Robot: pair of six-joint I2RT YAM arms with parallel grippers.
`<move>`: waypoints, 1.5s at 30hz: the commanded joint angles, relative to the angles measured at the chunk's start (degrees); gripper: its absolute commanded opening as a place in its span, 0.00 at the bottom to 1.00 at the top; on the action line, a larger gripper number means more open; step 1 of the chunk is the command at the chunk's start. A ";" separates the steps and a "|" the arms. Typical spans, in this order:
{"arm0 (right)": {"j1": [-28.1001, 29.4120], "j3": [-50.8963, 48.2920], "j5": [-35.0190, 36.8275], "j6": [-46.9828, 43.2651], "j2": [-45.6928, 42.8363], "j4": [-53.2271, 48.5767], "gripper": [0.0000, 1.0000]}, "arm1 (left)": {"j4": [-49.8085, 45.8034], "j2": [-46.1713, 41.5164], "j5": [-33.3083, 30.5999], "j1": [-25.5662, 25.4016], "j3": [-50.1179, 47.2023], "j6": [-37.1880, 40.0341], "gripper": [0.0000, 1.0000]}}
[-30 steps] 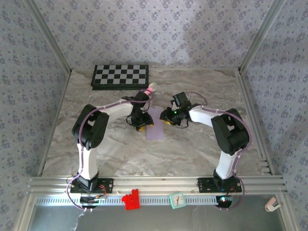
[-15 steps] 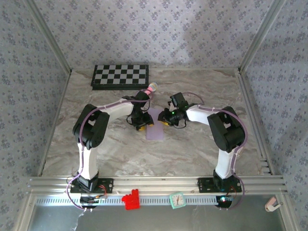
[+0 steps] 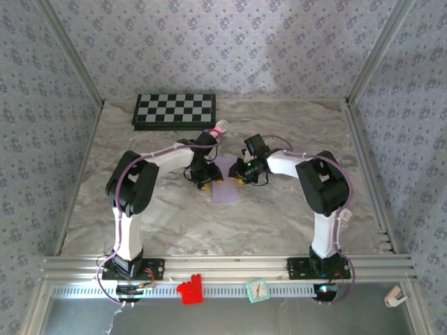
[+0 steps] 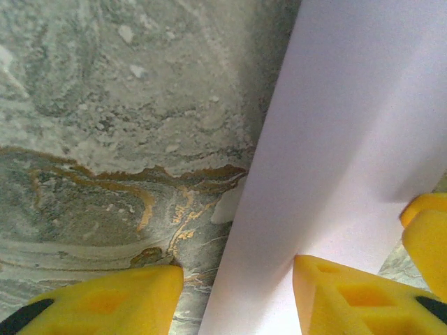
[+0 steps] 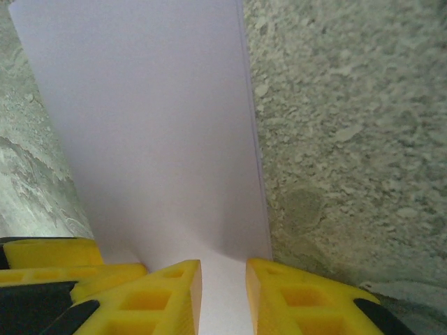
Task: Fold a paper plane with a square sheet of paper (pick it up from the middle)
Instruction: Hold the square sheet of paper at the center of the table, then first fold the square sheet of paper in half at the center of the table.
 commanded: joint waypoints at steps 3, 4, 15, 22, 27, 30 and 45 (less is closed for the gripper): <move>0.34 0.38 5.20 -3.32 4.47 -8.93 0.25 | -2.53 3.73 -1.91 -0.40 -1.12 1.83 0.50; 0.41 0.32 5.90 -3.74 4.83 -9.62 0.25 | -2.51 2.54 -2.10 -0.30 -0.51 2.10 0.50; 1.12 1.85 11.04 -9.66 6.65 -14.64 0.23 | 5.51 -12.79 0.99 3.12 -2.38 4.00 0.42; 1.39 4.73 13.23 -10.02 7.83 -17.57 0.20 | 14.19 -8.29 13.76 2.08 -2.71 1.83 0.31; 1.48 4.94 12.87 -9.72 8.22 -17.92 0.19 | 13.62 -4.20 16.62 0.94 -0.93 1.84 0.22; 1.48 4.87 12.85 -9.50 8.03 -18.20 0.19 | 11.56 -2.72 14.40 0.58 -0.43 2.08 0.18; 1.41 4.95 14.51 -9.19 8.09 -19.02 0.18 | 8.26 1.67 10.95 -0.74 1.04 2.21 0.13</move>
